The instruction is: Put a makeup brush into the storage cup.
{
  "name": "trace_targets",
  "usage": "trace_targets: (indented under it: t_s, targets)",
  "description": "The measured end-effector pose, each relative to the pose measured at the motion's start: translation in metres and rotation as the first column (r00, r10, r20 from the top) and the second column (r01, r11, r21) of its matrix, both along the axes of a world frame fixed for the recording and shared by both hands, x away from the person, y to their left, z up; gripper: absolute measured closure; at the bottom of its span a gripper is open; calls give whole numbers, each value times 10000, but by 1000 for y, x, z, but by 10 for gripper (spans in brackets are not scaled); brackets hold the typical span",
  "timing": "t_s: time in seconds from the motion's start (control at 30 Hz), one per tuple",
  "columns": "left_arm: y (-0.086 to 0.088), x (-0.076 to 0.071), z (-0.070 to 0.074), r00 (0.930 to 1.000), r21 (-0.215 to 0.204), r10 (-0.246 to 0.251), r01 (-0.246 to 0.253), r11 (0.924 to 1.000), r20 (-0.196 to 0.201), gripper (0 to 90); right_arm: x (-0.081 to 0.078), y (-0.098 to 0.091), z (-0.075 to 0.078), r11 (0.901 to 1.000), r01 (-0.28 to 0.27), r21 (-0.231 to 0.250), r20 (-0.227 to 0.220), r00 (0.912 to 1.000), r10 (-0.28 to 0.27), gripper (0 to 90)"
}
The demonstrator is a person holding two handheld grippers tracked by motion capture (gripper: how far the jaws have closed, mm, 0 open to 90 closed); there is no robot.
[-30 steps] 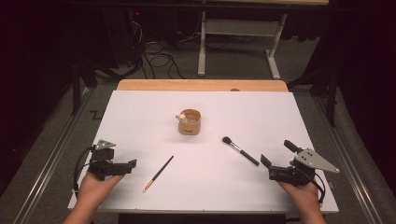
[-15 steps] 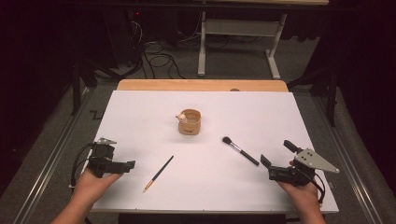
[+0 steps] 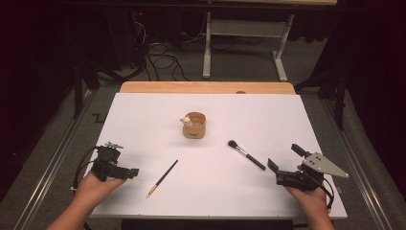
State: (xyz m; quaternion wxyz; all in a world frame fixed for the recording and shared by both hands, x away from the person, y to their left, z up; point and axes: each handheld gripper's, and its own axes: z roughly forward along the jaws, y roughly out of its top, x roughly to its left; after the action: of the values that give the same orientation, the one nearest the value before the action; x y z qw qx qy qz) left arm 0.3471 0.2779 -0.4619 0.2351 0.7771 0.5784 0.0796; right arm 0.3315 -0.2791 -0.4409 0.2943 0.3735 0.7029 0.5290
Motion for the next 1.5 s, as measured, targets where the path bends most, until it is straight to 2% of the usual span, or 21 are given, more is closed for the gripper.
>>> trace_targets:
  t_s: [0.17, 0.57, 0.77, 0.87, 1.0, 1.5]
  targets:
    - [-3, 2, -1, 9991, 235, -230, 238, 9994, -345, 100, -1, 0, 0, 10000, 7, 2, 25, 10000, -7, 11]
    - [-5, 6, 3, 9952, 541, -399, 448, 9975, -888, 83, -1, 0, 1, 10000, 3, -8, 67, 10000, -3, 11]
    - [-6, 8, 5, 9892, 769, -533, 642, 9950, -1364, 80, -1, 0, 1, 10000, -13, -39, 94, 10000, 13, 11]
    - [-6, 9, 5, 9869, 739, -542, 660, 9951, -1521, 79, -1, 0, 1, 10000, -8, -28, 73, 10000, 8, 11]
    - [-6, 11, 6, 9798, 709, -636, 783, 9944, -1895, 76, -1, 0, 1, 10000, 1, -23, 77, 10000, 0, 11]
    - [-14, 12, 7, 9713, 709, -1043, 1220, 9900, -2138, 75, -2, 0, 1, 10000, -32, -47, 153, 9999, 32, 11]
